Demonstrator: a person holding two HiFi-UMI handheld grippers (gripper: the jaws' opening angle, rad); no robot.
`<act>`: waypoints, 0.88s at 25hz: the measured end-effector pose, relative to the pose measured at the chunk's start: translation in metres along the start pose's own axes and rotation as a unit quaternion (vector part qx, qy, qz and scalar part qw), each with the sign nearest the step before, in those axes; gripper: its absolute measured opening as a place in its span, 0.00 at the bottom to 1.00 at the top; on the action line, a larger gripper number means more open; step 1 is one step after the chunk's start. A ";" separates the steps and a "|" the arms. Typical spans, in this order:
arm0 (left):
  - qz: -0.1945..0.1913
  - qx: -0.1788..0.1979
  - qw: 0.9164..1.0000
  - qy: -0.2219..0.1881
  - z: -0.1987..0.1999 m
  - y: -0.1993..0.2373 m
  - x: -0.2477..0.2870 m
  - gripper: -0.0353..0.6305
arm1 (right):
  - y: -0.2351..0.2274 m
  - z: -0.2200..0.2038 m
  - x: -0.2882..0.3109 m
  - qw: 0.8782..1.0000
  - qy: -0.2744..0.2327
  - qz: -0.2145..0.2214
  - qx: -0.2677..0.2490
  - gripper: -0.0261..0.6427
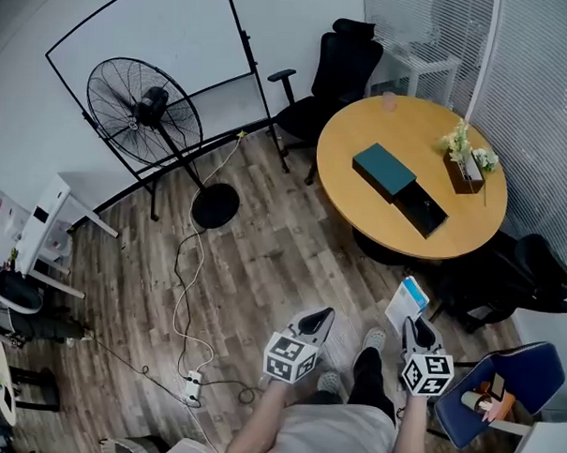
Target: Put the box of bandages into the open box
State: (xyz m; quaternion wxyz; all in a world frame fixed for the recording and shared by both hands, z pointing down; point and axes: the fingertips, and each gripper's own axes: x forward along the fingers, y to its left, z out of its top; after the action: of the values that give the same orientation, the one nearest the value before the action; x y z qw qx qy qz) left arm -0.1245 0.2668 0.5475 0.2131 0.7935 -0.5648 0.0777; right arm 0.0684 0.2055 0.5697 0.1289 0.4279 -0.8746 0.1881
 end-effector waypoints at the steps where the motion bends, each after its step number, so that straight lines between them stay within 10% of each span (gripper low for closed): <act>1: 0.003 -0.001 1.000 0.001 0.001 0.004 0.004 0.07 | -0.003 0.001 0.007 1.000 0.003 0.002 0.001 0.15; 22: 0.037 0.006 0.999 0.023 0.074 0.027 0.182 0.07 | -0.144 0.072 0.136 0.998 0.017 0.040 0.037 0.15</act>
State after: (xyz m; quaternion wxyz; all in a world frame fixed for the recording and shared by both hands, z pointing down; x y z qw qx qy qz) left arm -0.0944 0.0710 0.5540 0.2187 0.7713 -0.5880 0.1072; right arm 0.0968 -0.0018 0.5893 0.1202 0.3938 -0.8811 0.2325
